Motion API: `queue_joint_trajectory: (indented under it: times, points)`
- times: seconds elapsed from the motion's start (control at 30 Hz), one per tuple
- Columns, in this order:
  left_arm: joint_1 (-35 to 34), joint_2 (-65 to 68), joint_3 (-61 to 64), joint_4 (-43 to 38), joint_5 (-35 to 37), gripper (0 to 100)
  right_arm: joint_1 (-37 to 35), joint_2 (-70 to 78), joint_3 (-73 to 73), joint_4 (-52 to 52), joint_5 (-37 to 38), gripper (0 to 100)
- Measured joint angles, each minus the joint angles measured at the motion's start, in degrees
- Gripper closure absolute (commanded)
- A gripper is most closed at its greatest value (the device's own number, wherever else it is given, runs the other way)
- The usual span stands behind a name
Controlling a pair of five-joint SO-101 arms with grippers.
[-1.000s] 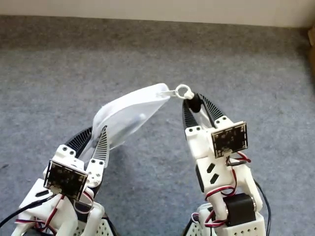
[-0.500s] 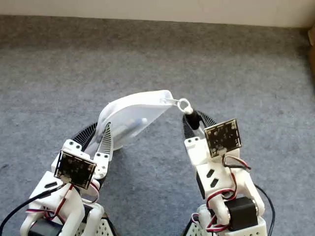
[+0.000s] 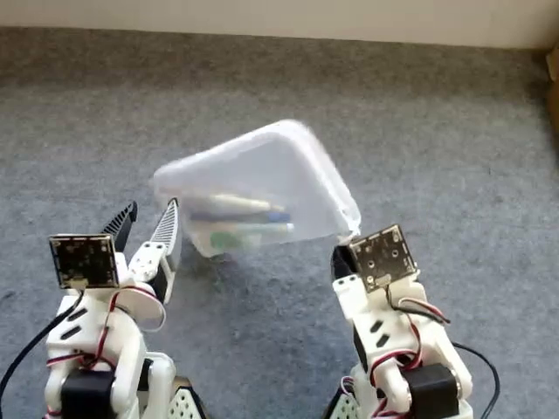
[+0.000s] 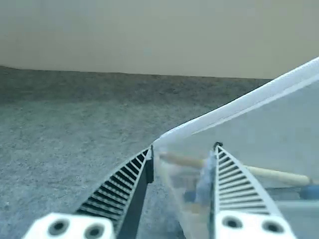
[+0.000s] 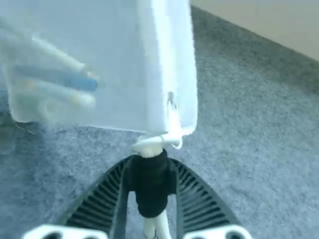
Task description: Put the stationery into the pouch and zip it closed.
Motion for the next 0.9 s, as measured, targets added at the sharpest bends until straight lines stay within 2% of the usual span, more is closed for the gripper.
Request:
queue_joint_trajectory:
  times: [0.23,0.53,0.6,0.77,0.9]
  points:
    - [0.1,0.4,8.2,-9.9,0.2,81,0.5,-3.9,7.1,0.6,5.5,99.1]
    - [0.0,0.4,8.5,-11.3,0.2,81,0.7,-4.1,7.4,0.6,6.4,98.9]
    - [0.0,0.4,8.5,-11.3,0.2,81,0.7,-4.1,7.4,0.6,6.4,94.7]
    - [0.0,0.4,8.5,-11.3,0.2,81,0.8,-4.2,8.3,0.6,3.9,75.9]
    - [0.0,0.4,8.5,-11.3,0.2,81,0.7,-4.8,9.5,0.5,-0.1,77.9]
